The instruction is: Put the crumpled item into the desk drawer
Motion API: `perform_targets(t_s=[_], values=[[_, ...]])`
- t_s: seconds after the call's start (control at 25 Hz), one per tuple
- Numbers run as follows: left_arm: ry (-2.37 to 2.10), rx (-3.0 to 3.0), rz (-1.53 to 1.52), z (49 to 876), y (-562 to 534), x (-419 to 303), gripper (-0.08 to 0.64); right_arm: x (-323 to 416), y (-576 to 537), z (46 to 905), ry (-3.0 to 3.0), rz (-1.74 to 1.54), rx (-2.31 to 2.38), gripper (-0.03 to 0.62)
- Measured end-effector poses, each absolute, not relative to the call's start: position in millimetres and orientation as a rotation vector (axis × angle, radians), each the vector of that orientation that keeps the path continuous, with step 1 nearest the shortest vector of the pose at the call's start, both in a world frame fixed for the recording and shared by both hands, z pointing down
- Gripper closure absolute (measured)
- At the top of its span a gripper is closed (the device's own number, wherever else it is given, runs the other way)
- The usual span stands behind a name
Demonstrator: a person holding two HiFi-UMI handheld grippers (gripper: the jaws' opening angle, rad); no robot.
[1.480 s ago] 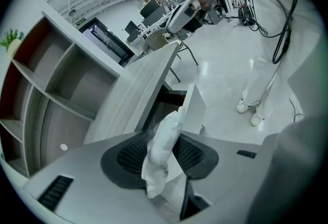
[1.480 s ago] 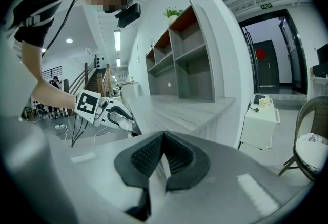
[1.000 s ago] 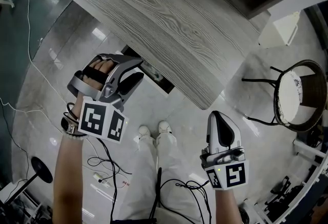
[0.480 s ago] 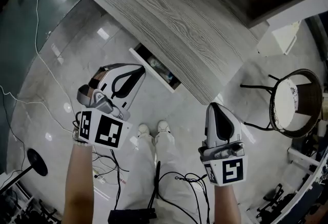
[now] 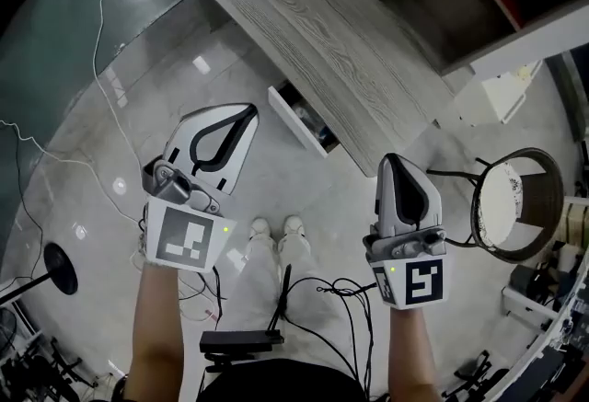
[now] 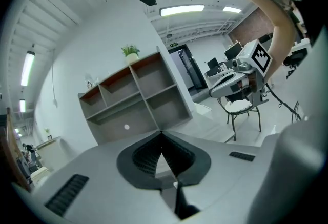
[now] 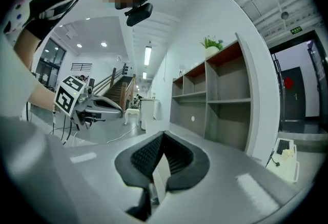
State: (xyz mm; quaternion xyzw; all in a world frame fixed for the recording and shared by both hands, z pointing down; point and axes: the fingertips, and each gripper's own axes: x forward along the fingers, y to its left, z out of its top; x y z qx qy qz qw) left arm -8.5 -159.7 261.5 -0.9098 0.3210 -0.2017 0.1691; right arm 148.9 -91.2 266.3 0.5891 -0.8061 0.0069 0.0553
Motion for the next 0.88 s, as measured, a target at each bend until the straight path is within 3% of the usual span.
perform_targets(t_s=[0.56, 0.88], values=[[1.210, -2.556, -0.353, 139, -105, -85, 0.552, 112, -77, 147, -2.565, -0.199, 1.734, 0.583], [1.389, -2.549, -0.286, 119, -75, -125, 0.552, 83, -62, 127, -2.625, -0.217, 1.663, 0.583]])
